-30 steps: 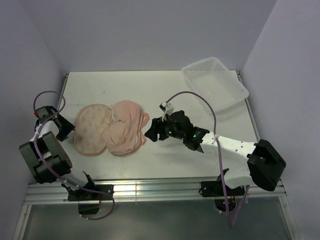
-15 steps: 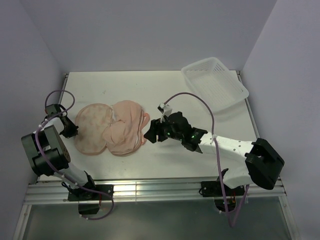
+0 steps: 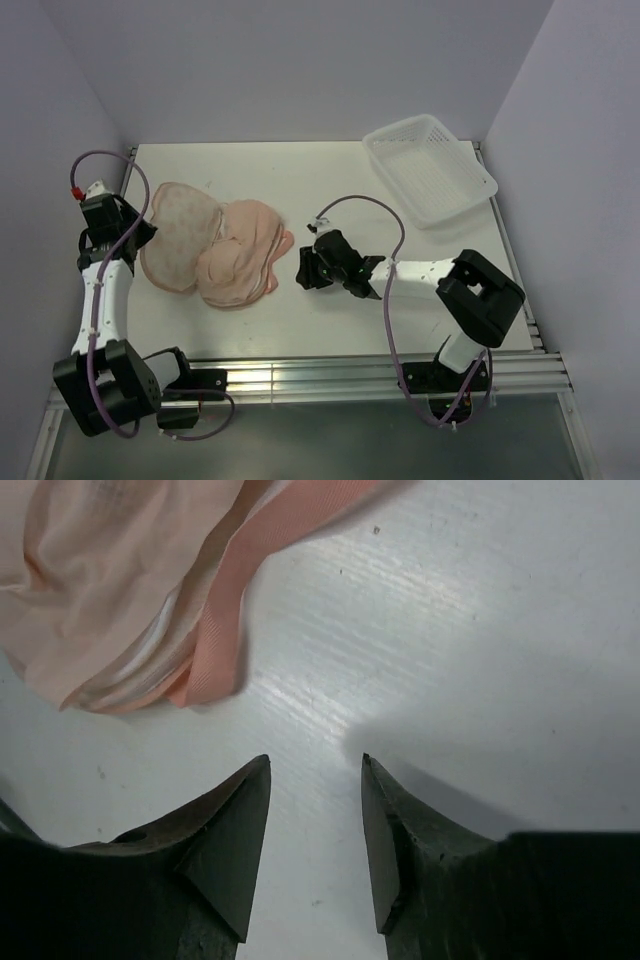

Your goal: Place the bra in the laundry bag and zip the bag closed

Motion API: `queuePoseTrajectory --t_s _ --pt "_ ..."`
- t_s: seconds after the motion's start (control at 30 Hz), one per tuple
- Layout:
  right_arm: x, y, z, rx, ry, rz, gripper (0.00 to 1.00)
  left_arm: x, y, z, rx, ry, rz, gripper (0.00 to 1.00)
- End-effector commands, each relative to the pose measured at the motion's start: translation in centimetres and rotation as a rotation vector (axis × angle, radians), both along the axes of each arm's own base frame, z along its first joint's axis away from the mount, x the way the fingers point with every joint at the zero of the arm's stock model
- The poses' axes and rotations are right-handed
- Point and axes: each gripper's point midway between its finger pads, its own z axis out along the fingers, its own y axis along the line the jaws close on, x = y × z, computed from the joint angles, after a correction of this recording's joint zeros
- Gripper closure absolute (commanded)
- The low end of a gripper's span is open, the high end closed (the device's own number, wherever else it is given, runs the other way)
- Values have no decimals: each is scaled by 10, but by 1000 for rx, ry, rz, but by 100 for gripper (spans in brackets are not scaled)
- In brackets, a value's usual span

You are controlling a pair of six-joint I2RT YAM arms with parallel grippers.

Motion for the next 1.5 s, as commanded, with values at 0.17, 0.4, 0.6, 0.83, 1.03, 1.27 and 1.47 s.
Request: queuePoseTrajectory --t_s 0.17,0.4,0.6,0.83,1.03,1.27,1.47 --pt "41 37 16 90 -8 -106 47 -14 -67 34 -58 -131 -175 100" --pt "57 49 -9 69 43 -144 52 -23 -113 49 -132 -214 -301 100" --pt "59 54 -8 106 53 -146 53 -31 -183 43 -245 -230 -461 100" --pt "60 45 8 122 29 -161 53 -35 -261 35 -334 -224 -593 76" --pt "50 26 20 144 1 -174 52 -30 -297 27 -328 -193 -675 29" --pt "26 -6 48 172 -58 -177 45 10 -271 42 -144 -213 -587 28" --pt "-17 14 56 262 -9 -88 10 67 -194 32 -240 -239 -366 29"
